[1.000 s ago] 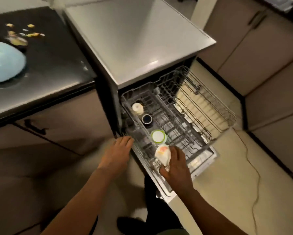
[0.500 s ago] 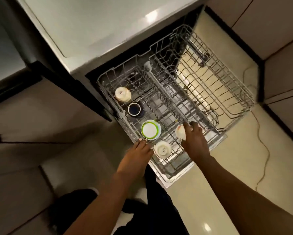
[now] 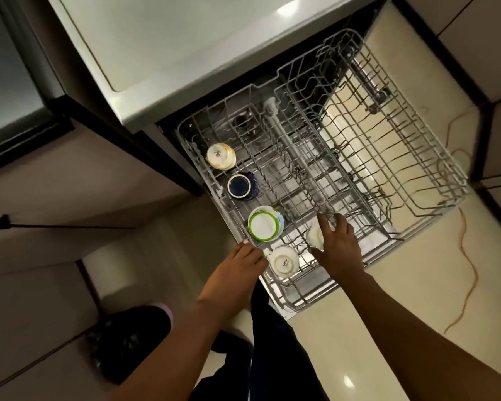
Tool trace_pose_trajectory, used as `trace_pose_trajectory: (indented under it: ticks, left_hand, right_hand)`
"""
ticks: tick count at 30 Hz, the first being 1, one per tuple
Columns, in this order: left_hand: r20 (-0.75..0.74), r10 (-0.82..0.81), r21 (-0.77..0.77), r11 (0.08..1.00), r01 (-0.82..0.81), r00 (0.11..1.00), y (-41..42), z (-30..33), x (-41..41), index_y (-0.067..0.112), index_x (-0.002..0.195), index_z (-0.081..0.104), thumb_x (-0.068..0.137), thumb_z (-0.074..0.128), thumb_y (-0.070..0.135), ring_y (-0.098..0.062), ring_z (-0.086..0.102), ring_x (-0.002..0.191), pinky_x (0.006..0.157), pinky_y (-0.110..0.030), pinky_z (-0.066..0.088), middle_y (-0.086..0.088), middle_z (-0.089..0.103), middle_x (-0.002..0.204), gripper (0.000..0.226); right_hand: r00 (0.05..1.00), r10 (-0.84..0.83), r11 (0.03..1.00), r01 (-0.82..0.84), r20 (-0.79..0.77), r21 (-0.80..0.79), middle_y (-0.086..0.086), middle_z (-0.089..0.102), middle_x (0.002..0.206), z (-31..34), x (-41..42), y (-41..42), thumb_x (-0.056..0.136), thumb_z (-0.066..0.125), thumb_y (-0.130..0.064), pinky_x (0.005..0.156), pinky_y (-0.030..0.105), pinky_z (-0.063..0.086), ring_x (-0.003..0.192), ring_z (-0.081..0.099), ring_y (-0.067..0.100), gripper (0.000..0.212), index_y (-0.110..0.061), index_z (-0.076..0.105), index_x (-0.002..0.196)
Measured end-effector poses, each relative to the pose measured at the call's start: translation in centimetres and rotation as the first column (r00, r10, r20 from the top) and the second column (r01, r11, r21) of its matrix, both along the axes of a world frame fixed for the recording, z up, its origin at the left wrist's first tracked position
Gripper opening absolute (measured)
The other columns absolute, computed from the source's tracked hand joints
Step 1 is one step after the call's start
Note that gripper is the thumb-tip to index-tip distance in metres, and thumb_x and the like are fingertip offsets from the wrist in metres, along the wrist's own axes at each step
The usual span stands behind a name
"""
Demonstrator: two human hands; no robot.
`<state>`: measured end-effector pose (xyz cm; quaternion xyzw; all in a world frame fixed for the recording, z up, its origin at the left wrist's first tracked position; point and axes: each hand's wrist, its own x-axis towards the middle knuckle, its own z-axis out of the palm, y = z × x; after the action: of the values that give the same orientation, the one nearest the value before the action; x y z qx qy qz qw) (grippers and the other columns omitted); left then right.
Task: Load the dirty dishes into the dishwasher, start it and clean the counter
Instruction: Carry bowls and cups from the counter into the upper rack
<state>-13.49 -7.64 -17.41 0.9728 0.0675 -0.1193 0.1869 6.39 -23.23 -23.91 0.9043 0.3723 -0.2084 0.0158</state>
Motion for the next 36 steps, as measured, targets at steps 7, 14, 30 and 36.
trace_pose_trajectory:
  ticks: [7,14,30,36]
  left_hand:
    - [0.098,0.238,-0.032,0.971,-0.236,0.966,2.2,3.1,-2.1,0.016,0.122,0.058,0.062,0.060,-0.003,-0.023,0.051,0.119,0.098,-0.034,0.044,-0.002,0.054,0.131,0.063]
    - [0.151,0.496,0.095,0.854,-0.512,0.855,6.3,7.4,-11.1,0.015,0.137,0.046,0.079,0.052,0.005,-0.024,0.039,0.131,0.110,-0.037,0.034,-0.003,0.040,0.143,0.058]
    - [0.609,0.784,0.119,0.058,-0.991,0.119,15.7,19.8,-42.8,0.006,0.111,0.060,0.083,0.058,0.008,-0.030,0.053,0.105,0.090,-0.042,0.047,-0.009,0.057,0.119,0.028]
    - [0.592,0.806,0.137,-0.115,-0.984,-0.012,22.0,19.8,-49.4,0.005,0.109,0.060,0.082,0.063,0.009,-0.033,0.054,0.099,0.084,-0.042,0.047,-0.012,0.057,0.113,0.028]
  right_hand:
    - [0.996,-0.010,0.950,-0.019,0.092,0.312,0.026,0.051,0.124,4.4,-2.9,3.2,0.079,0.069,-0.005,0.081,0.051,0.053,0.106,0.054,0.041,0.045,-0.001,0.056,0.122]
    - [0.969,0.223,0.799,-0.247,0.112,0.548,0.015,0.053,0.115,10.0,-12.6,9.9,0.077,0.067,-0.003,0.080,0.043,0.050,0.100,0.054,0.034,0.035,-0.007,0.060,0.111]
    - [0.617,0.736,0.233,-0.617,0.278,0.752,0.007,0.048,0.126,21.2,-37.2,31.2,0.089,0.059,-0.036,0.086,0.042,0.051,0.108,0.055,0.027,0.044,-0.014,0.052,0.127]
    - [0.512,0.823,0.135,-0.595,0.245,0.792,0.008,0.052,0.125,22.1,-44.8,42.0,0.088,0.055,-0.039,0.091,0.040,0.048,0.112,0.055,0.026,0.047,-0.013,0.054,0.128]
